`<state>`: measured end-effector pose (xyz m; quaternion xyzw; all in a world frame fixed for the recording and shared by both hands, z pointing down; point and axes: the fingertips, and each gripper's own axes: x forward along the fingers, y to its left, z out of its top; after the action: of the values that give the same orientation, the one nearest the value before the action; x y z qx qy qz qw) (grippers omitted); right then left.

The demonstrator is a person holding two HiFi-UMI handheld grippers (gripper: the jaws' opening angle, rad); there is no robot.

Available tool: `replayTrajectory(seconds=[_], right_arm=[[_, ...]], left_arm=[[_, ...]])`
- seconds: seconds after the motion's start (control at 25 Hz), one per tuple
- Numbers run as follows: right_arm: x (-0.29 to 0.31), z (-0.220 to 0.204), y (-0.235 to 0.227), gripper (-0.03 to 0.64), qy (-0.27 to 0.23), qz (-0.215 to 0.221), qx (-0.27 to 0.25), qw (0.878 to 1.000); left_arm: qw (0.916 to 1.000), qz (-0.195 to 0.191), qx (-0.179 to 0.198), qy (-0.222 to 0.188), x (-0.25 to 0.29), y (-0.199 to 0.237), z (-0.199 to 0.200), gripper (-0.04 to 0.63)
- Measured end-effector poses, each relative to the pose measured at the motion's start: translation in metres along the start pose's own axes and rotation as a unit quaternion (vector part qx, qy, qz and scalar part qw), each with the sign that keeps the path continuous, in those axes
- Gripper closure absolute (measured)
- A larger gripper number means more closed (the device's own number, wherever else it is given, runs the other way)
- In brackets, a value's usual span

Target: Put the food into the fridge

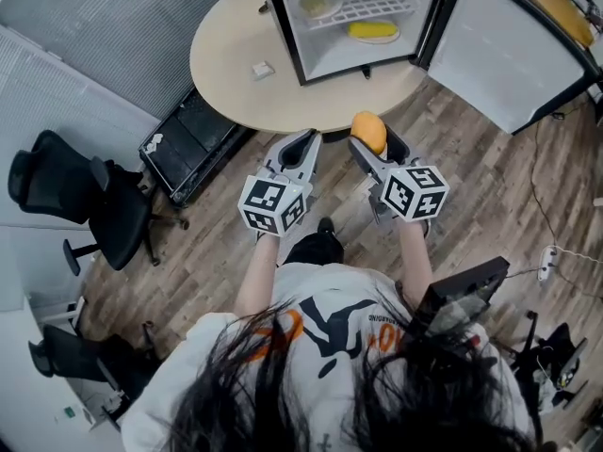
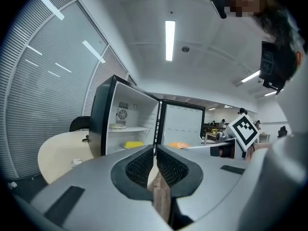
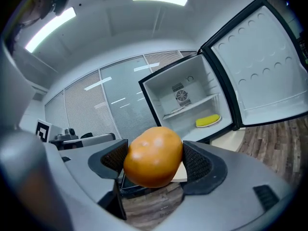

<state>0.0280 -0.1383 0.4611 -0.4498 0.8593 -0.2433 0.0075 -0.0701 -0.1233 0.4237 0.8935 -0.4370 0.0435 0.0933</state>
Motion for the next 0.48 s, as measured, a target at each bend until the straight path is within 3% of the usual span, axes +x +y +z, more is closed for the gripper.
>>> replayTrajectory(seconds=[0.48], right_arm=[[0.084, 0.013, -0.013, 0.255, 0.006, -0.029, 0.007, 1.0]], left_arm=[[0.9993, -0.037, -0.009, -0.001, 0.049, 0.08, 0.01, 0.583]])
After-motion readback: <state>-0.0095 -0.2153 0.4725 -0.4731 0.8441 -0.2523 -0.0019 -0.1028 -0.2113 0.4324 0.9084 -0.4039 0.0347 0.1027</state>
